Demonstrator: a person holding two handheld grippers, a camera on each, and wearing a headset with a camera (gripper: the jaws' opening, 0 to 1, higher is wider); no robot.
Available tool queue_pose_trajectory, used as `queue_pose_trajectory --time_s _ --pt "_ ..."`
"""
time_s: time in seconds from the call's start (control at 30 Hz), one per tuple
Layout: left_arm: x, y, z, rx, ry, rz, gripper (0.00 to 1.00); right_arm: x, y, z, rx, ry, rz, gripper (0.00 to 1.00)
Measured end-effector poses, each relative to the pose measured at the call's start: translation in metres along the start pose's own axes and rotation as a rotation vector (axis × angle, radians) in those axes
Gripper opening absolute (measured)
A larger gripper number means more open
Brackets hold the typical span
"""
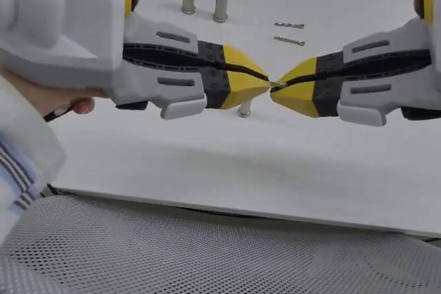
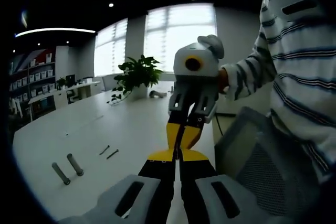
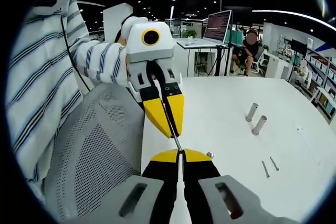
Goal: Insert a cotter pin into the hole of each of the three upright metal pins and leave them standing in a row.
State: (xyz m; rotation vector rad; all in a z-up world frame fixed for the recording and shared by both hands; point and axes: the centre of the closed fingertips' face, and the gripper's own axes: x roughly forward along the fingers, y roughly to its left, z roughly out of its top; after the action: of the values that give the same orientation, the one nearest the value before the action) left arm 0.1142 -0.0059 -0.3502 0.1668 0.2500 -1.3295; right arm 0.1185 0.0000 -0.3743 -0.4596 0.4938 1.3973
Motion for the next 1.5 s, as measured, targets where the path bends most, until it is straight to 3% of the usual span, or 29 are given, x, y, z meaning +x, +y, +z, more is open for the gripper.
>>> queue_pose_trajectory --time_s 0.53,0.87,1.0,1.1,1.37,1.5 --pt "0.005 -0.009 -0.012 0.038 0.080 -0.079 0.00 -0.003 0.012 -0.007 -0.049 0.048 0.037 0.00" --pt "0.007 -0.017 -0.019 0.047 0.135 -0.156 0.00 0.000 0.020 -0.018 -0.067 0.093 0.085 0.00" --pt "0.008 -0.017 -0.020 0.044 0.142 -0.159 0.00 0.000 0.019 -0.020 -0.062 0.095 0.084 0.00" --pt "0.010 -0.017 -0.020 0.000 0.141 -0.160 0.00 -0.001 0.019 -0.018 -0.045 0.084 0.080 0.00" --pt "0.015 -0.020 -0.022 -0.008 0.147 -0.160 0.00 -0.003 0.017 -0.023 -0.040 0.085 0.059 0.00" --pt "0.016 -0.015 -0.026 -0.006 0.163 -0.138 0.12 -0.006 0.012 -0.024 -0.026 0.076 0.037 0.00"
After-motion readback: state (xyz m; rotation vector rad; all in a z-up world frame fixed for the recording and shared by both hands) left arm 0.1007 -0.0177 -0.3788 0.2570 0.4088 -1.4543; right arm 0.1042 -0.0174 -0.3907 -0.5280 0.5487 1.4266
